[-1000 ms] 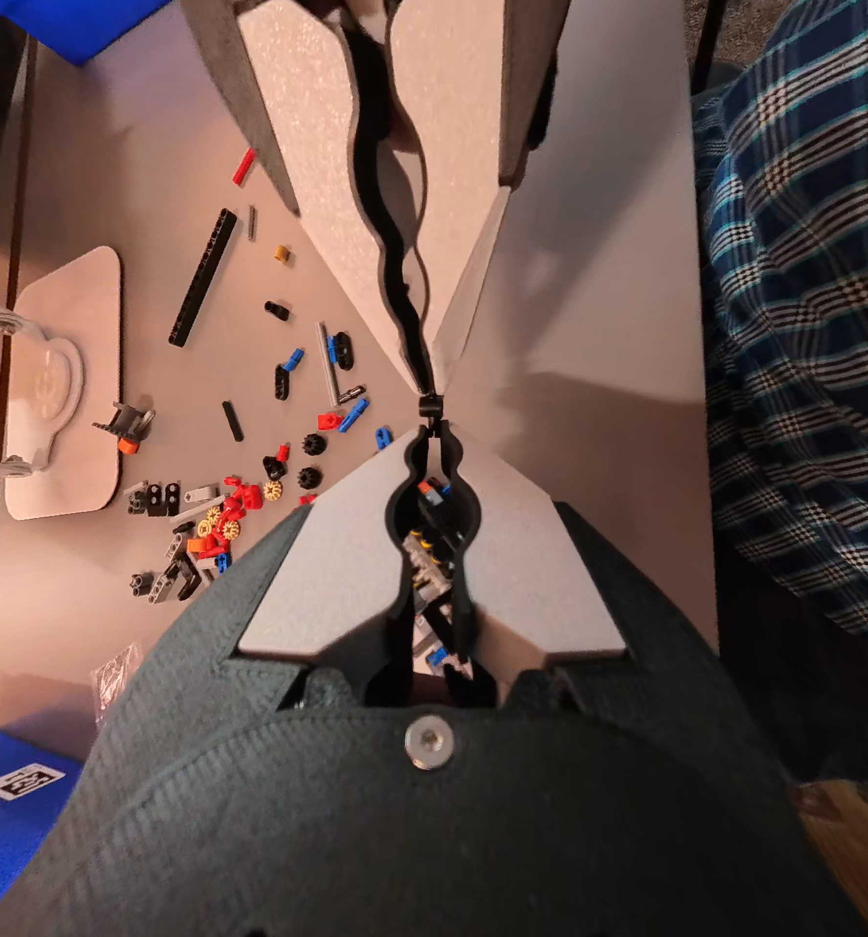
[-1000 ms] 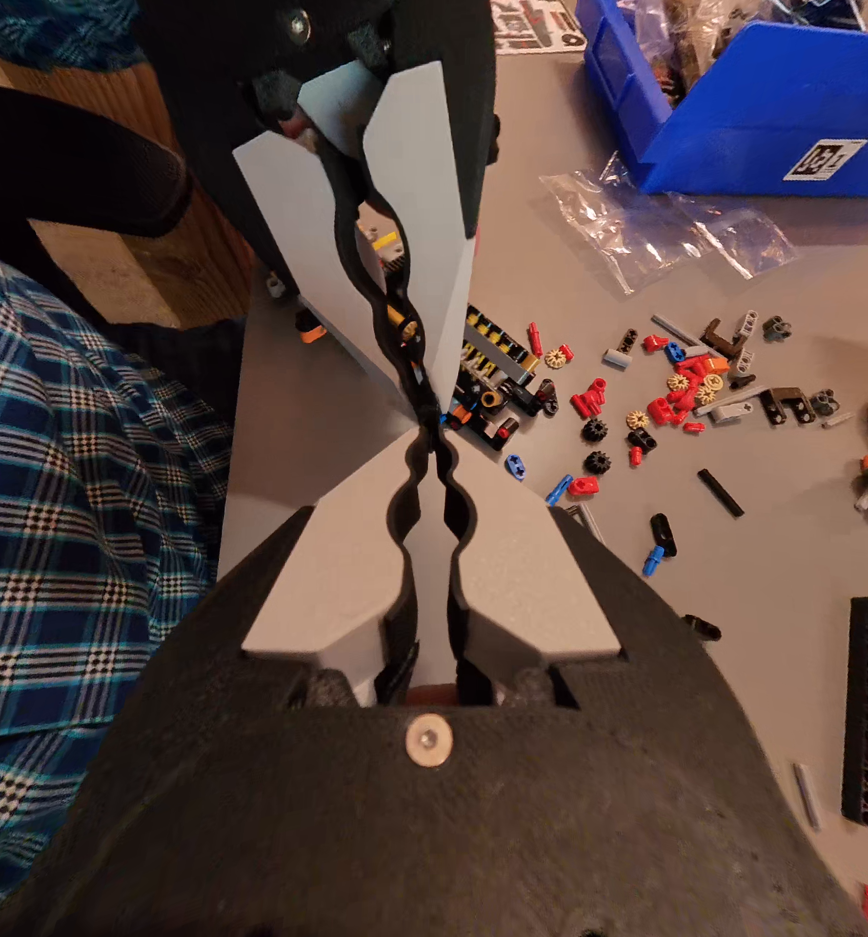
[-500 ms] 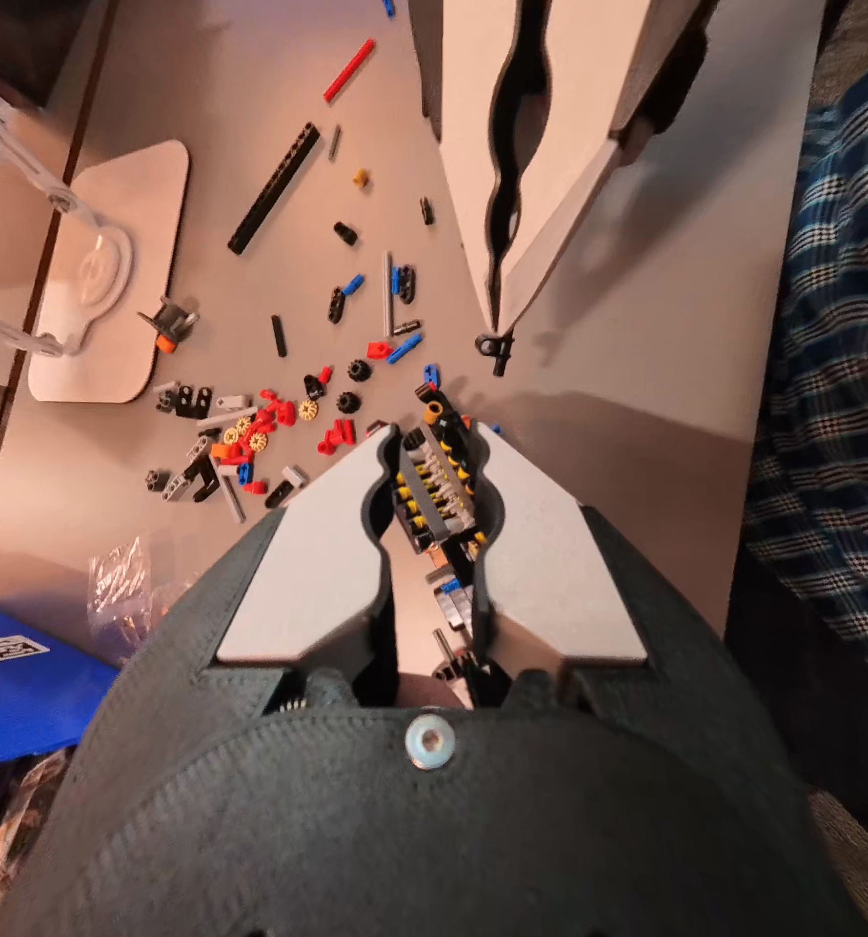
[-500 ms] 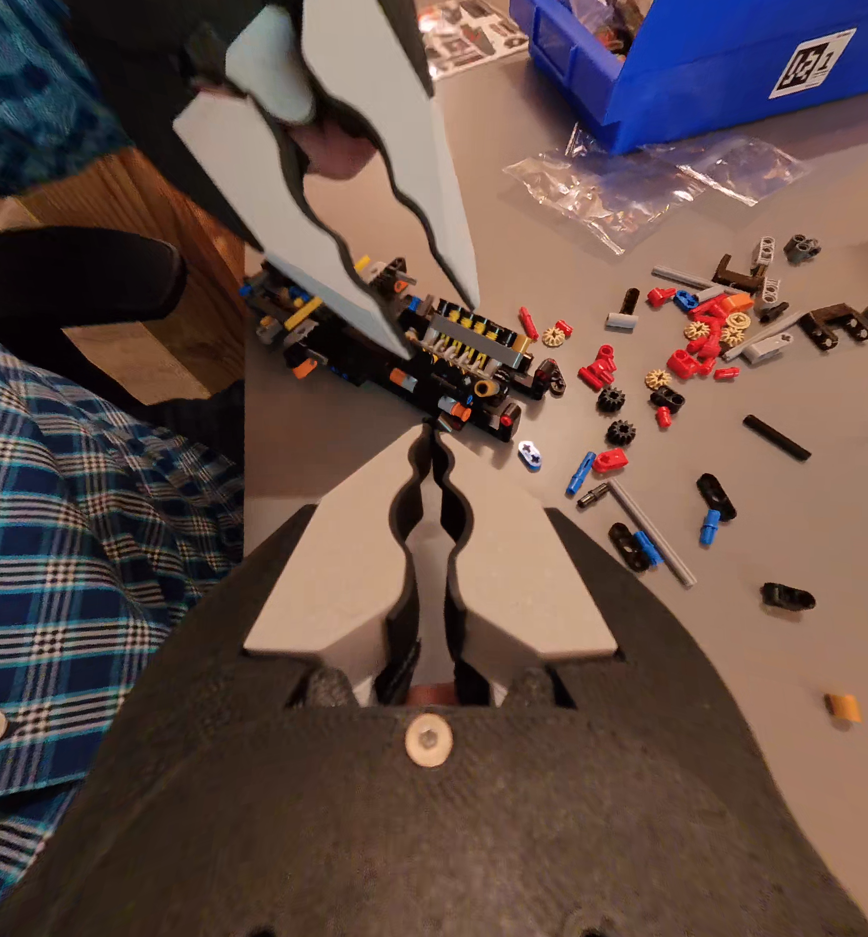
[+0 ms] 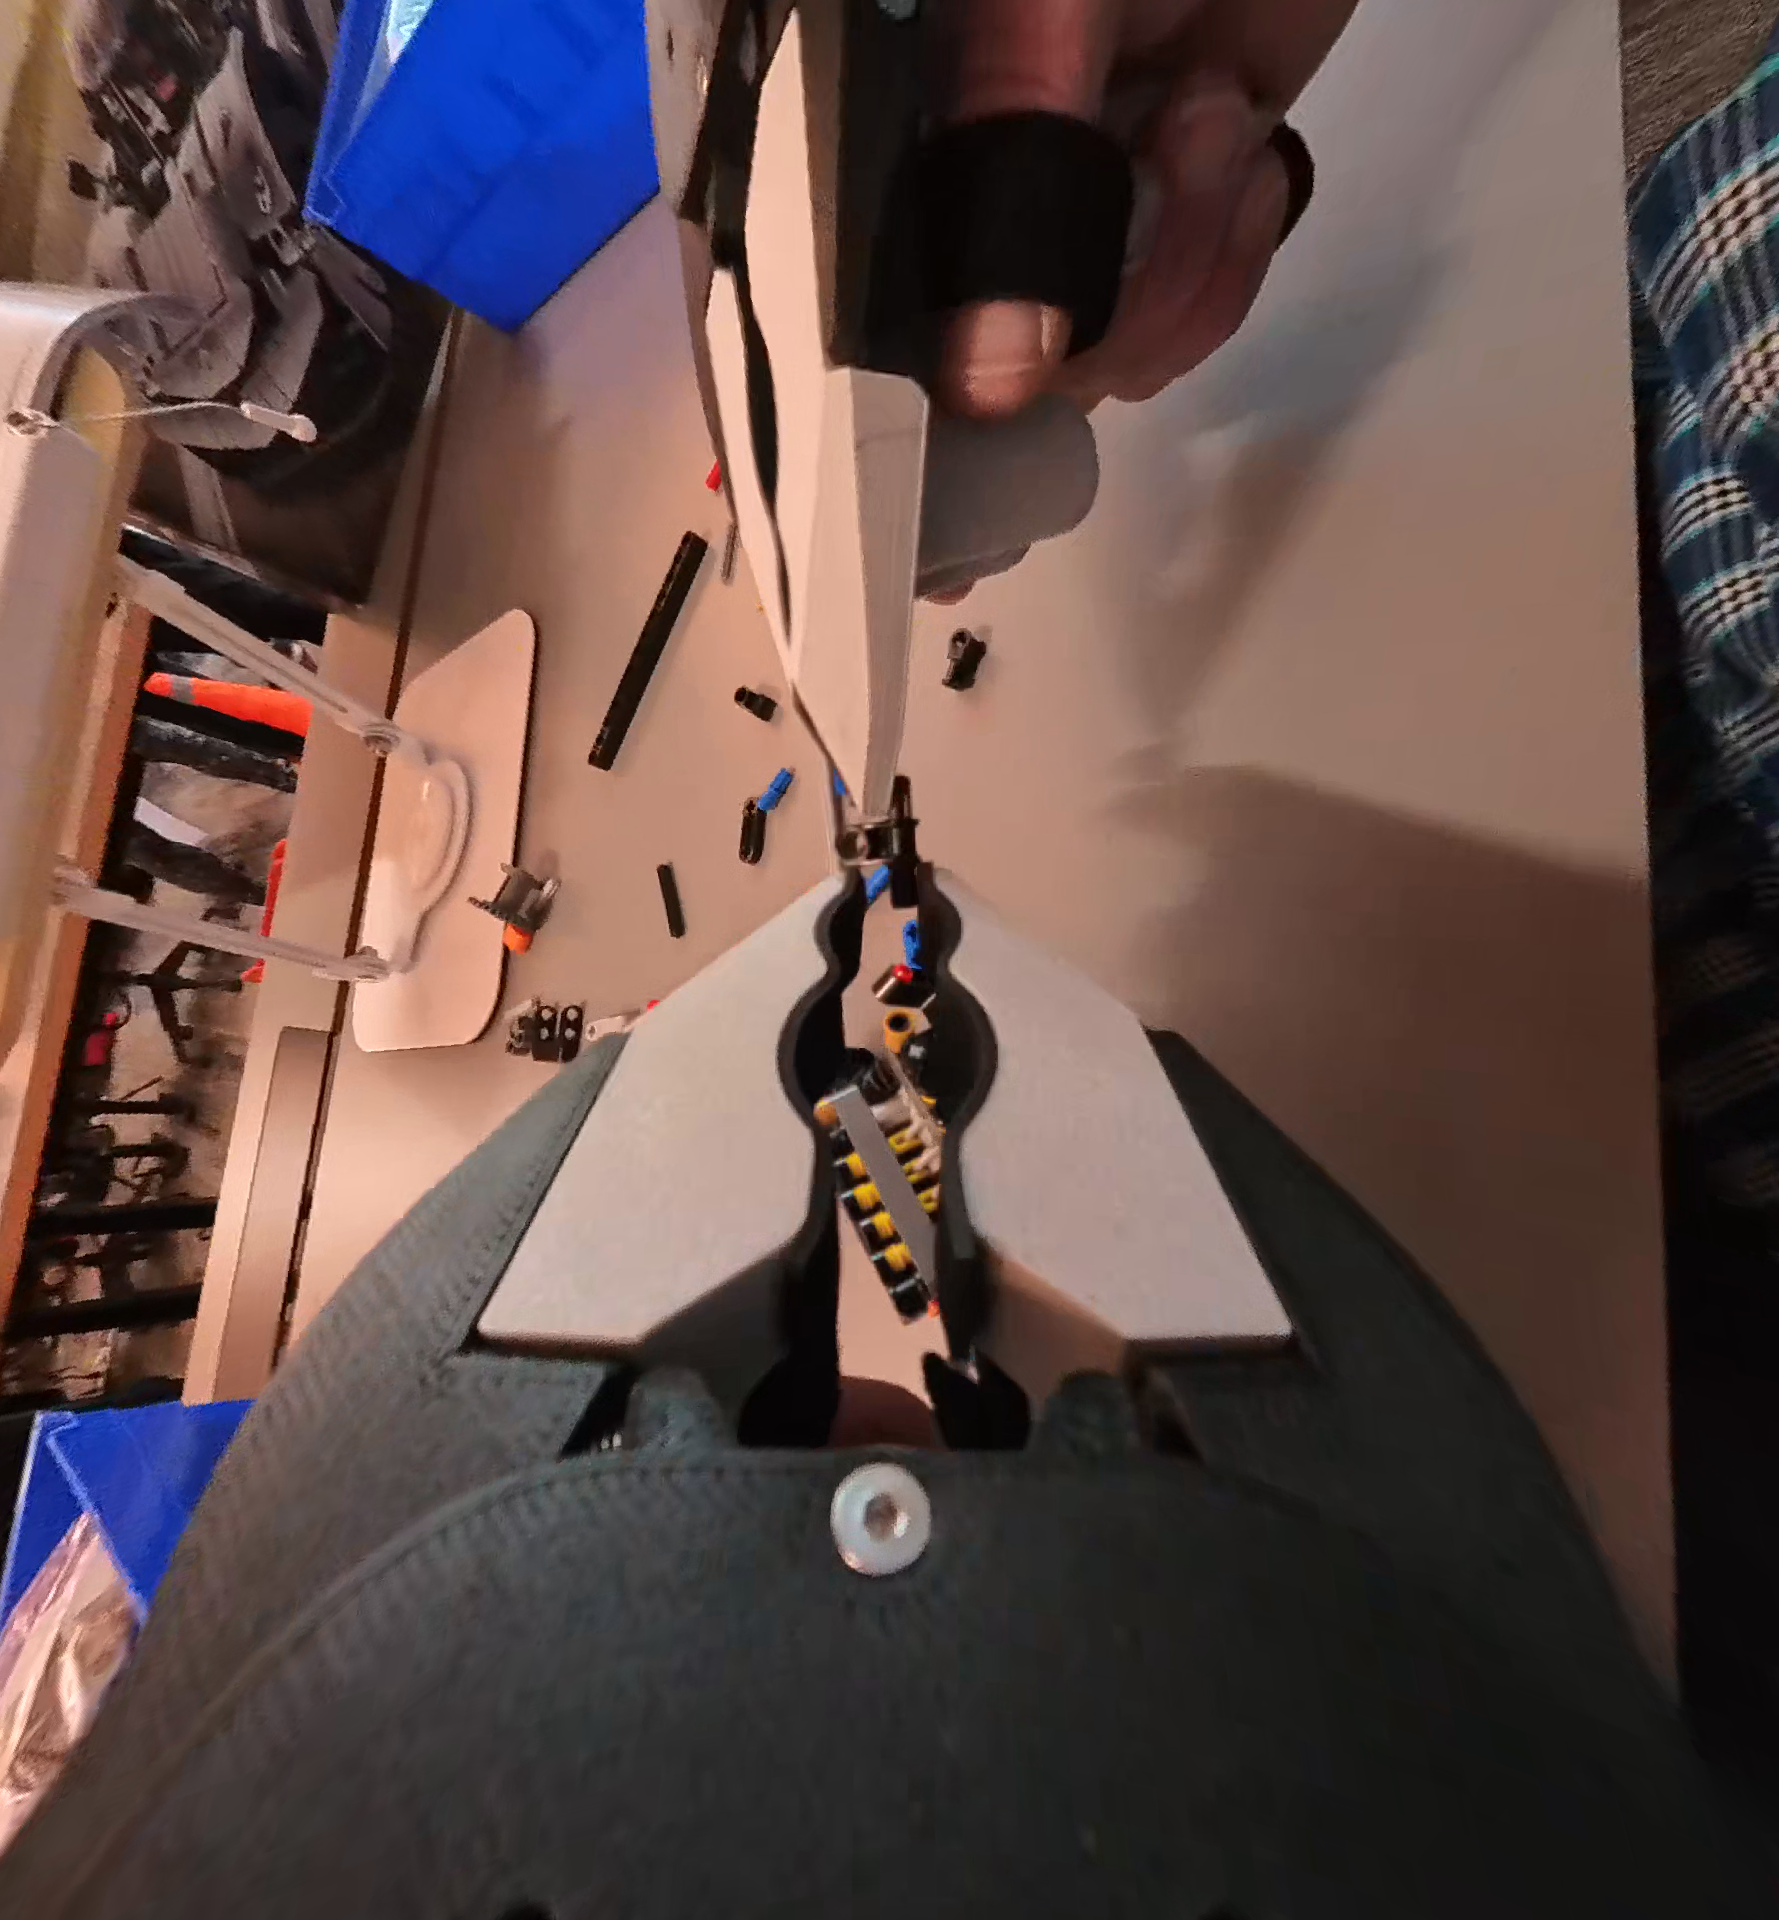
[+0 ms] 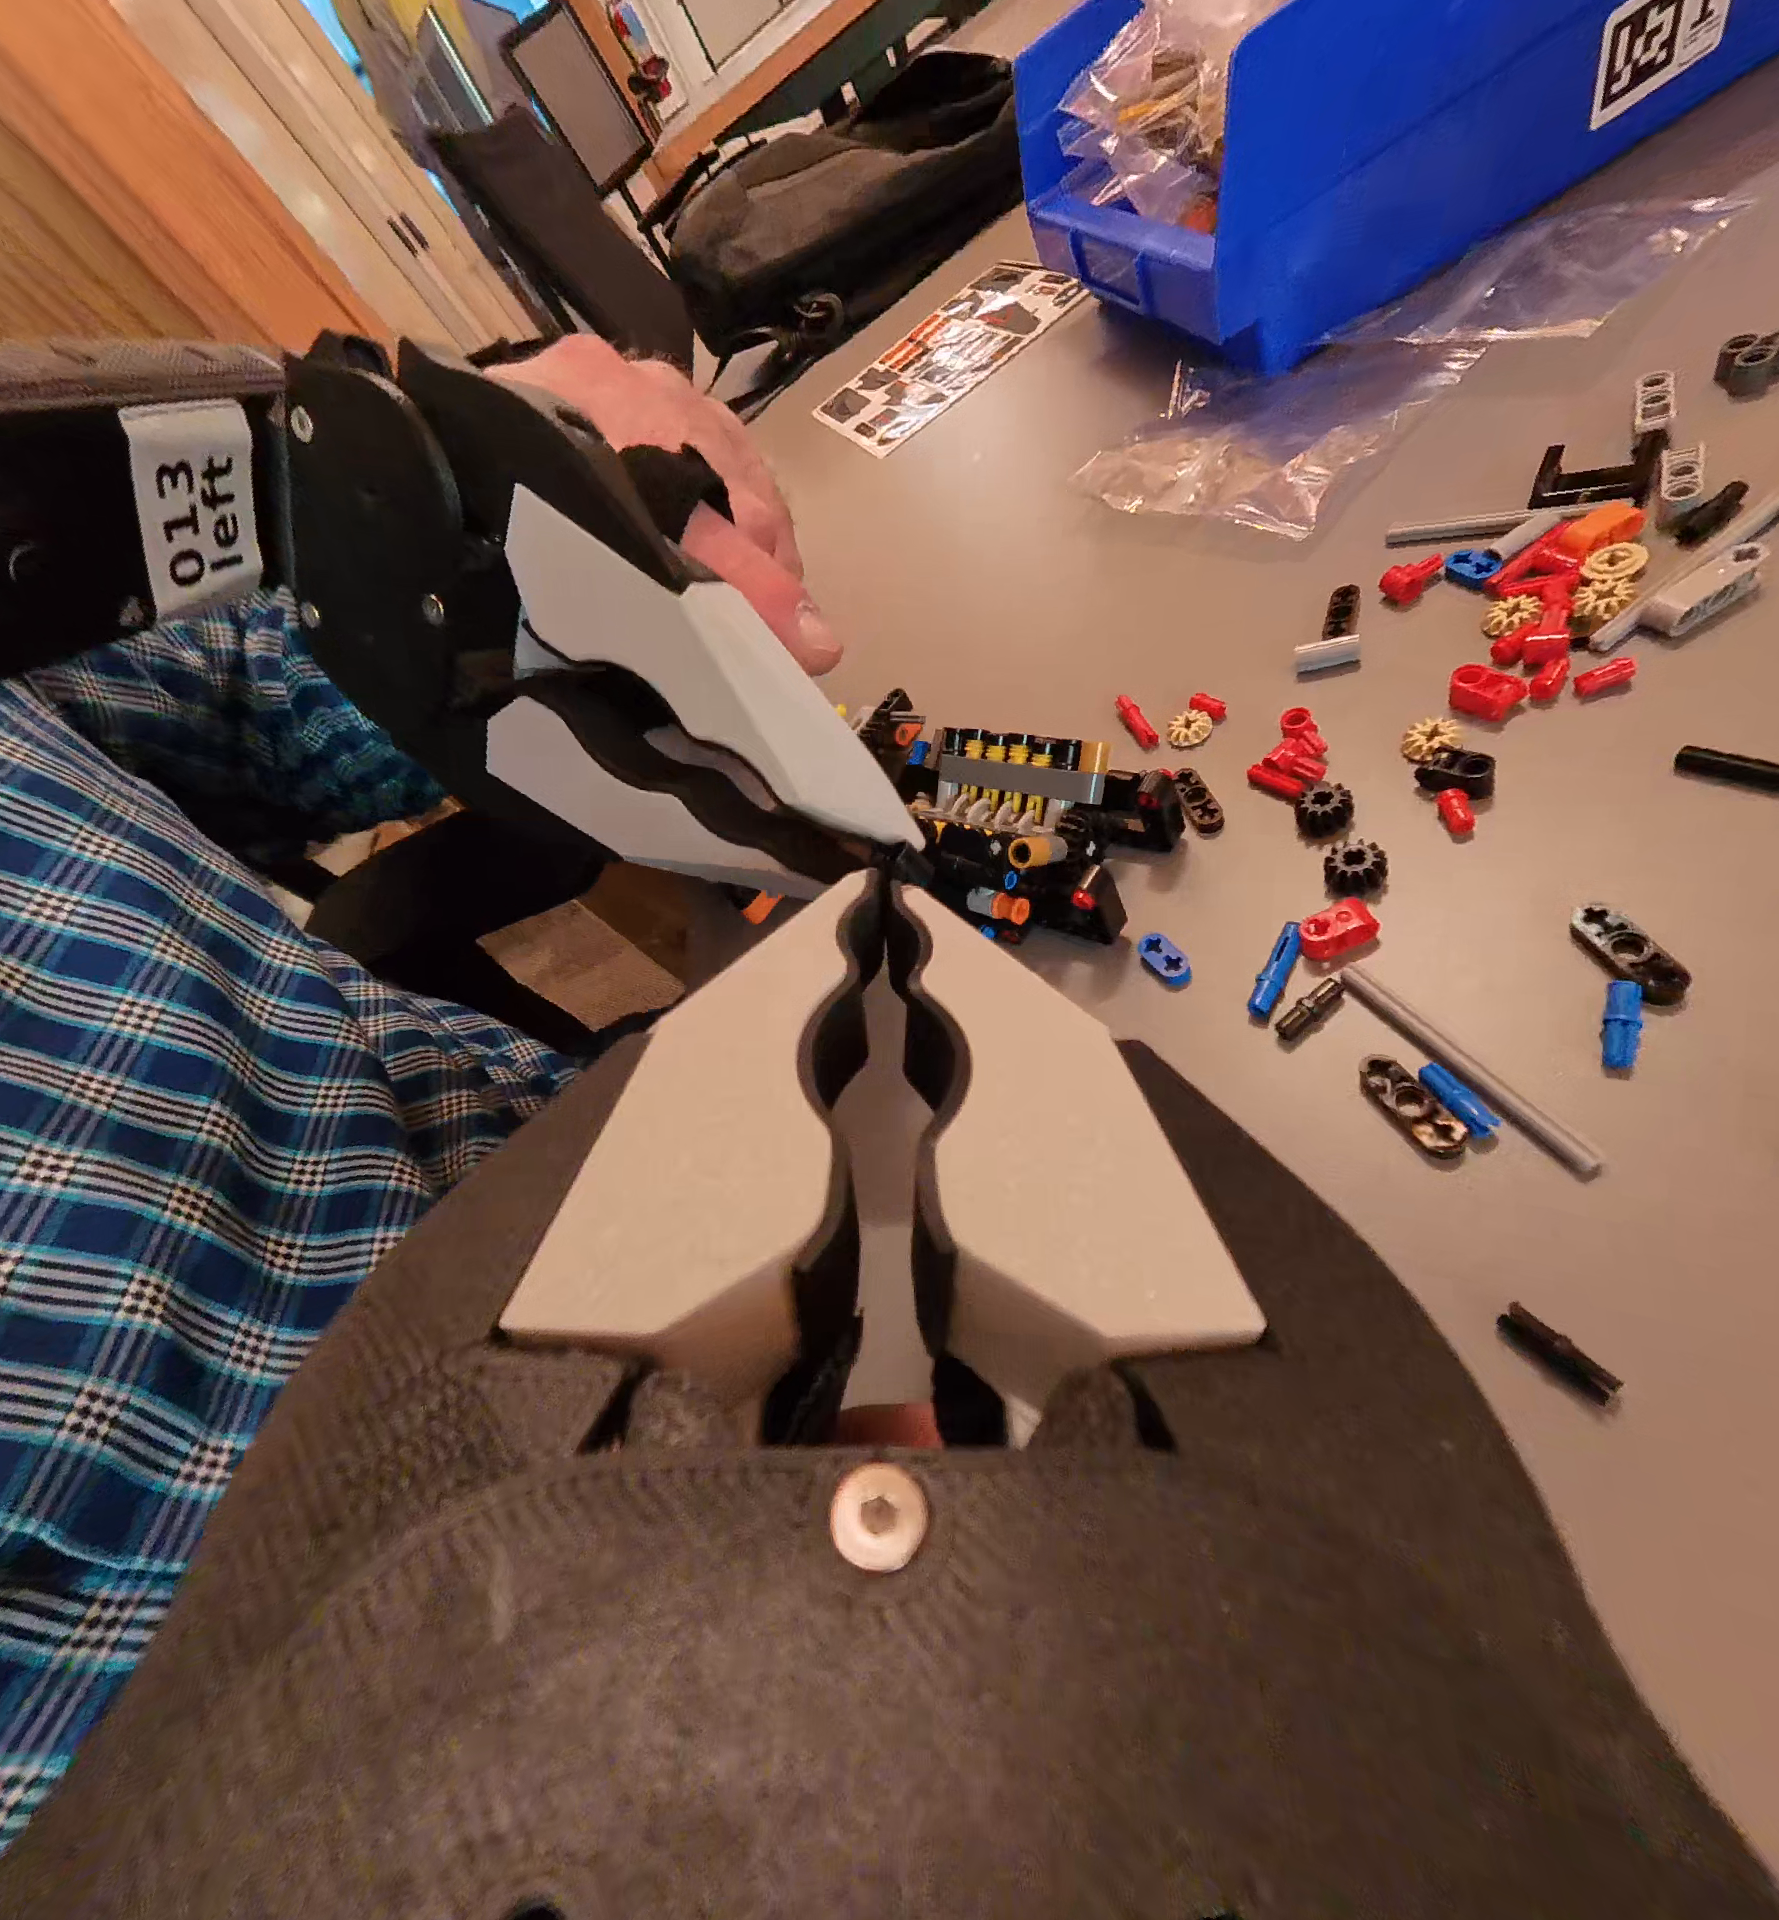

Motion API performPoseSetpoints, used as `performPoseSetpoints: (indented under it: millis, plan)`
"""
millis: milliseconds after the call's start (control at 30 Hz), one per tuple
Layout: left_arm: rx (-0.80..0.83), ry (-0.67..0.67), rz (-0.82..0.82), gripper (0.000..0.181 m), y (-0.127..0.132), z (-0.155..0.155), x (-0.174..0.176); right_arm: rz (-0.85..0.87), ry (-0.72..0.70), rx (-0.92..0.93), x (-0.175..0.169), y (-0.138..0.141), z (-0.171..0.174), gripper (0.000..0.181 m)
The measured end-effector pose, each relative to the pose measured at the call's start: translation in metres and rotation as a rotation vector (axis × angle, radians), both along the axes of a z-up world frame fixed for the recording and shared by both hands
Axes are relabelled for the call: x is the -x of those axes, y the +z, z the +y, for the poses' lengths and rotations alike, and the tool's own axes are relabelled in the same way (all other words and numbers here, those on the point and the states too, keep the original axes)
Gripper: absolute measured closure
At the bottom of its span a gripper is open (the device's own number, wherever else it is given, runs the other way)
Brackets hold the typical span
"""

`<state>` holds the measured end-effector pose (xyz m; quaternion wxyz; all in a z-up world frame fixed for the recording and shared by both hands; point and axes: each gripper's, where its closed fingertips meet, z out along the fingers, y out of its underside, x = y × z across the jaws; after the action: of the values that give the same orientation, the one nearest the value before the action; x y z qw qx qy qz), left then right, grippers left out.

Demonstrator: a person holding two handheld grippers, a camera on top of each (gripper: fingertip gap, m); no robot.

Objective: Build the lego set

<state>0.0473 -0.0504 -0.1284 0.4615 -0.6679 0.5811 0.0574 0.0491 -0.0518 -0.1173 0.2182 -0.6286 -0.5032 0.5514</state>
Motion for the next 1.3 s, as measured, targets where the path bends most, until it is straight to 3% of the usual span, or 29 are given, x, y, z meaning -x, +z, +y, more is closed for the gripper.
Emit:
performPoseSetpoints:
  millis: [33,267,833,1200,1233,1300]
  plan:
    - [-0.002,0.001,0.001,0.178,0.000,0.000,0.000,0.004,-0.002,0.017,0.000,0.001,0.001,0.181]
    - [-0.009,0.018,-0.013,0.180,0.002,0.003,-0.001,0.008,-0.019,0.005,-0.001,0.004,0.006,0.181]
    - [-0.183,0.007,0.108,0.180,0.008,0.010,-0.001,0.010,-0.019,0.229,-0.008,0.006,0.006,0.171]
    - [-0.175,0.014,0.102,0.179,0.007,0.008,-0.001,-0.012,-0.033,0.158,-0.003,0.001,0.005,0.179]
    - [-0.149,0.033,0.091,0.177,0.006,0.008,0.001,-0.032,-0.046,0.118,-0.003,-0.004,0.007,0.178]
    - [-0.086,0.087,0.078,0.152,0.006,0.009,0.014,-0.058,-0.072,0.055,-0.003,-0.010,0.010,0.178]
